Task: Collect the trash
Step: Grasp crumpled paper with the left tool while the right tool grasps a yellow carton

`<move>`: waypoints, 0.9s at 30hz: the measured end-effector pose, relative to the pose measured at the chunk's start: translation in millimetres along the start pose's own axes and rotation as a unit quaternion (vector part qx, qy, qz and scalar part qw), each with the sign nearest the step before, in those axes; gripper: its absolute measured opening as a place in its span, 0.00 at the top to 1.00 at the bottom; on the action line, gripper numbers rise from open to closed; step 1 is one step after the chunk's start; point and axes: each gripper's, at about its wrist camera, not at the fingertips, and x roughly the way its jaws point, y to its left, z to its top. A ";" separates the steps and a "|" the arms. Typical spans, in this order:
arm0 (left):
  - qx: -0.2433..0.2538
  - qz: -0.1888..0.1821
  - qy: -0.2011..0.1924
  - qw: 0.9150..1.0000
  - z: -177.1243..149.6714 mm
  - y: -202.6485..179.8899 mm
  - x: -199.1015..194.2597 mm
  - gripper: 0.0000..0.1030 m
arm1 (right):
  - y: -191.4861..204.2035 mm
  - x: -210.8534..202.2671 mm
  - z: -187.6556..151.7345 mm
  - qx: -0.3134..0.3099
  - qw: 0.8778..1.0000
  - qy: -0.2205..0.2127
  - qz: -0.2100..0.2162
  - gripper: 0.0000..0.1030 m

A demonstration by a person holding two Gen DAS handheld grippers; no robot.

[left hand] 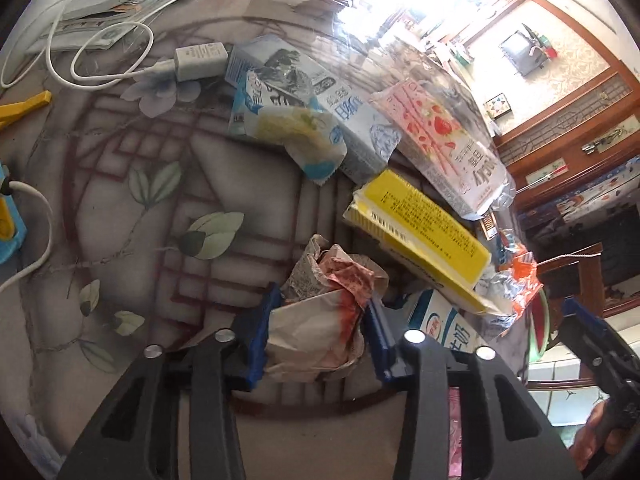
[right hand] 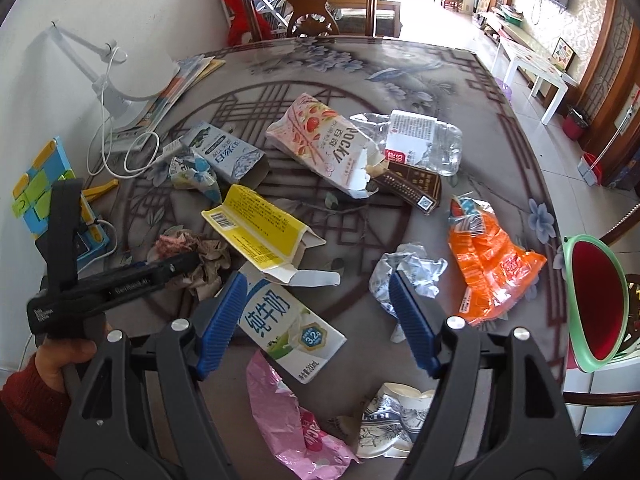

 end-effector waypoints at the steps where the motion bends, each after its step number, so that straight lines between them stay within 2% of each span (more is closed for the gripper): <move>1: 0.001 0.007 -0.005 1.000 1.3 0.0 -3.3 0.68 | 1.5 3.0 2.0 -0.004 1.000 0.003 0.003 0.31; 10: 0.001 0.038 -0.043 0.998 -1.7 4.7 -34.8 0.68 | 34.2 55.6 38.5 -0.084 0.994 0.056 0.045 0.30; 11: 0.001 0.040 -0.045 0.998 0.0 7.9 -37.6 0.68 | 40.5 63.2 41.0 -0.096 0.992 0.065 0.049 0.26; 14: 0.002 0.051 -0.053 0.997 3.6 11.8 -41.1 0.68 | 61.2 80.6 43.4 -0.137 0.986 0.083 0.043 0.22; 19: -0.011 0.056 -0.053 0.997 4.1 20.9 -43.7 0.68 | 82.5 100.9 43.9 -0.187 0.978 0.095 0.026 0.22; 20: -0.013 0.057 -0.053 0.997 3.2 22.1 -43.6 0.68 | 84.4 103.0 44.6 -0.193 0.976 0.094 0.025 0.24; 21: -0.014 0.058 -0.053 0.997 3.2 22.5 -43.7 0.68 | 85.2 104.8 45.3 -0.197 0.975 0.096 0.024 0.36; 25: -0.015 0.061 -0.052 0.997 1.3 23.2 -42.5 0.68 | 84.7 107.0 46.1 -0.196 0.975 0.097 0.040 0.51; 27: -0.015 0.062 -0.054 0.997 1.1 22.4 -42.1 0.68 | 82.1 102.6 47.7 -0.195 0.976 0.084 0.038 0.63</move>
